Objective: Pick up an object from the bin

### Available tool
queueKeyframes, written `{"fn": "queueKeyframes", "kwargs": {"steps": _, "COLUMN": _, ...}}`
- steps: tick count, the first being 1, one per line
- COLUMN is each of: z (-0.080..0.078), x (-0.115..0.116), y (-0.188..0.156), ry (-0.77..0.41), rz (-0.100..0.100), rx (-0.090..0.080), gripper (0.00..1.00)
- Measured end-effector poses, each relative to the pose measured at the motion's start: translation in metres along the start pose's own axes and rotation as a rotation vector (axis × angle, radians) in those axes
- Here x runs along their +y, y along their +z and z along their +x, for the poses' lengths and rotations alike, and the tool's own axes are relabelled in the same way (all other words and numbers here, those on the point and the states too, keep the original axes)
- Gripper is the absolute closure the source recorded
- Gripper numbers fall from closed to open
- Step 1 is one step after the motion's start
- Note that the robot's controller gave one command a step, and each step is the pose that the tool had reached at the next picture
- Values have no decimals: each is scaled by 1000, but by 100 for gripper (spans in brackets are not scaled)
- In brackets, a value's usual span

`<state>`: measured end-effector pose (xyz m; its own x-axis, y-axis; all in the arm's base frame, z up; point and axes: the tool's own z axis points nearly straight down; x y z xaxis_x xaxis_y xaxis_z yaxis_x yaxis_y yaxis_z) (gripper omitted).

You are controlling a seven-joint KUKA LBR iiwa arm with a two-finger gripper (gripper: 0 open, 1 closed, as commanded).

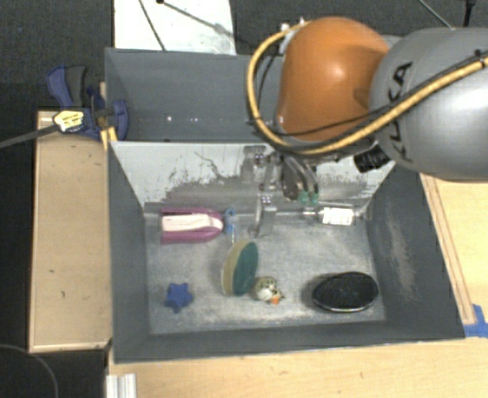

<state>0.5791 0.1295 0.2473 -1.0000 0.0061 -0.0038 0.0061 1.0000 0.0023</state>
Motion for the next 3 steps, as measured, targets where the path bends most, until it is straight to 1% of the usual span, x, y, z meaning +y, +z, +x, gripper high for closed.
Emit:
{"fn": "queueKeyframes", "kwargs": {"steps": 1, "z": 35, "x": -29, "y": 126, "ry": -88, "rz": 3, "rx": 11, "gripper": 0}}
{"fn": "queueKeyframes", "kwargs": {"steps": 2, "z": 58, "x": -22, "y": 171, "ry": -113, "rz": -1, "rx": -22, "gripper": 0}}
{"fn": "queueKeyframes", "kwargs": {"steps": 3, "z": 53, "x": -22, "y": 167, "ry": -108, "rz": -3, "rx": -35, "gripper": 100}}
